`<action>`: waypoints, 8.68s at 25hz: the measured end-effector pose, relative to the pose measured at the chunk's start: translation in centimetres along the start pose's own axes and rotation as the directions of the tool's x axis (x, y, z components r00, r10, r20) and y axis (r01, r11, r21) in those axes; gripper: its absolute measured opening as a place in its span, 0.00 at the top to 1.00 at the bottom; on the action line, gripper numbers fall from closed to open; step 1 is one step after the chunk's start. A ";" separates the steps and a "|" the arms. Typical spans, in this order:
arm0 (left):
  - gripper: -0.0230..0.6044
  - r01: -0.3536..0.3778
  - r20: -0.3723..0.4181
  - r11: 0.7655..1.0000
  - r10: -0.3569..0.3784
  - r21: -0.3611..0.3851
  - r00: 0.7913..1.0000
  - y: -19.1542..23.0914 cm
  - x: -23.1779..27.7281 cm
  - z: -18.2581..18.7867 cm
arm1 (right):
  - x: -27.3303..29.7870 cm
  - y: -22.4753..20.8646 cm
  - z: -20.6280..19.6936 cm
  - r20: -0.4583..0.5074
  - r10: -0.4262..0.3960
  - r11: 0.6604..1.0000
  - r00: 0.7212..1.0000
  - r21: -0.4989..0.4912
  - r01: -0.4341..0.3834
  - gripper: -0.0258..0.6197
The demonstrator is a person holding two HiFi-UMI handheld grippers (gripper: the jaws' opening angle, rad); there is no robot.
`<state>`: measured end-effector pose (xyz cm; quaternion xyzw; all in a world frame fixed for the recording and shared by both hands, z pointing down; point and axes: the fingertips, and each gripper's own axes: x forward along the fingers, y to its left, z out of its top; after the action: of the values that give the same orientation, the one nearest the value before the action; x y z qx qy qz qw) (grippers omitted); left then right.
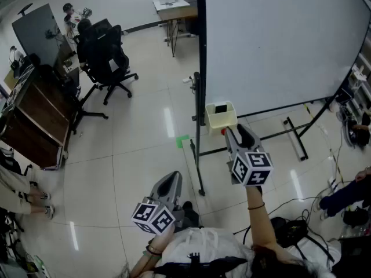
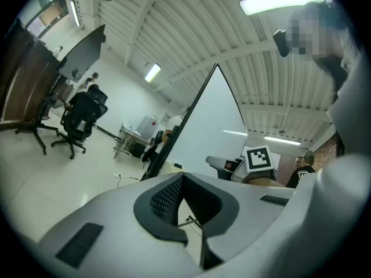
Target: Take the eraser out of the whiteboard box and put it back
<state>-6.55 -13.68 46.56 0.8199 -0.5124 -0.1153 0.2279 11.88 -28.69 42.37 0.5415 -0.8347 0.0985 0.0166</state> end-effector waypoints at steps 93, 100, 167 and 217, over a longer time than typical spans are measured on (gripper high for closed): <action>0.99 0.240 -0.149 0.968 -0.226 0.080 0.963 -11.5 -9.7 -7.5 | -24.7 9.1 -9.3 -0.182 -0.059 0.994 0.982 -0.106 0.040 0.53; 0.99 0.193 -0.089 0.980 -0.189 0.042 0.978 -10.1 -9.3 -6.0 | -24.3 9.8 -8.6 -0.173 -0.052 0.994 0.984 -0.107 0.034 0.53; 0.99 0.023 0.018 0.999 -0.022 -0.039 1.000 12.0 4.2 8.1 | 11.7 -4.2 -8.5 -0.270 -0.227 0.967 0.936 -0.177 0.184 0.41; 0.99 0.099 -0.059 0.995 -0.100 -0.022 0.993 -6.1 -12.6 -5.8 | -24.0 11.1 -8.6 -0.093 -0.067 0.997 0.993 0.016 0.069 0.94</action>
<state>-4.92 1.32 48.01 0.8453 -0.4626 -0.1067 0.2451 11.00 -1.14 45.97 0.5647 -0.8131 0.1308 0.0533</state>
